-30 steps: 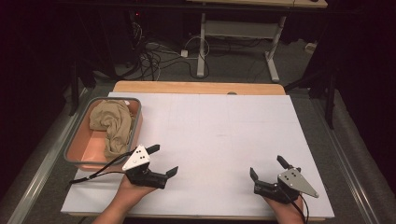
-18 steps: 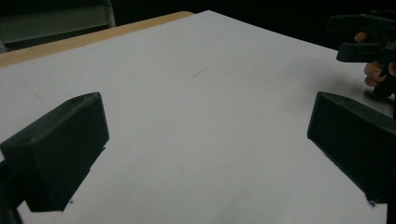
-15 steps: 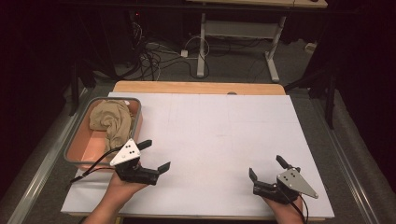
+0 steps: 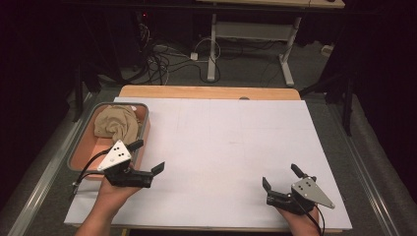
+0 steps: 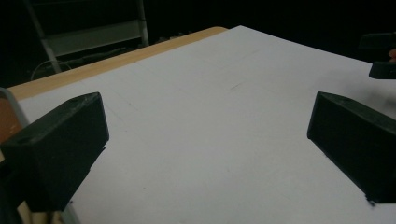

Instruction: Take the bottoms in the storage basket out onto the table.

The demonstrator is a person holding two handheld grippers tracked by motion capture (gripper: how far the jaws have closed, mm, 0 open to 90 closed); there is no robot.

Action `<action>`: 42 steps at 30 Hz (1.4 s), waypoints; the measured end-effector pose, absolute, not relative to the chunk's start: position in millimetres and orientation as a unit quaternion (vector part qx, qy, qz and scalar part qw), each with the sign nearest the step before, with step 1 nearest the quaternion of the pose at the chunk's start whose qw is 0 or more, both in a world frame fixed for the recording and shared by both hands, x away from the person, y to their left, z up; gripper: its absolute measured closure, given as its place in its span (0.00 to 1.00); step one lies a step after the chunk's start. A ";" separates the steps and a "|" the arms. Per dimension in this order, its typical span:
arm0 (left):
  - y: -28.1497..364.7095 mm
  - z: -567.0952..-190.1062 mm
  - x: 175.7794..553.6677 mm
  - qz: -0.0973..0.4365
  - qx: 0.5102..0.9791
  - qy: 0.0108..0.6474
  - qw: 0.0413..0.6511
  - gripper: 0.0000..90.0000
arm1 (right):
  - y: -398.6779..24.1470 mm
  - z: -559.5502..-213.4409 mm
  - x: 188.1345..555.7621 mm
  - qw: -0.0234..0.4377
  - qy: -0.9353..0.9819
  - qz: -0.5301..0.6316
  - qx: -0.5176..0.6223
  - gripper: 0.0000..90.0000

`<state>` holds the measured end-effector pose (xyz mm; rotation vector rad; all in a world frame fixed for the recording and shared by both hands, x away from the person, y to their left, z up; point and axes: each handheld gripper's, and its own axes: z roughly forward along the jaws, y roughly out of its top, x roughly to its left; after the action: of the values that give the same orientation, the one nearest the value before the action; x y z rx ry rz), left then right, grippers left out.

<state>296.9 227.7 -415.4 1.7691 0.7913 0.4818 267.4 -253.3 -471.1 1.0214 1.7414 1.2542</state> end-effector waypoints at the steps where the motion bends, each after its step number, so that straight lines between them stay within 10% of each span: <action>1: 230.7 -414.9 297.4 0.203 0.743 0.335 0.542 0.00 | -253.6 -471.3 267.5 0.373 0.680 0.489 0.400 0.00; 42: 340.4 -418.4 312.0 0.233 0.682 0.444 0.532 0.00 | -260.5 -471.6 268.2 0.375 0.673 0.488 0.410 0.00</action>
<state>312.0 340.4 -418.4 1.6266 1.0589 0.5553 268.2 -260.5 -471.6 1.0499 1.7233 1.2481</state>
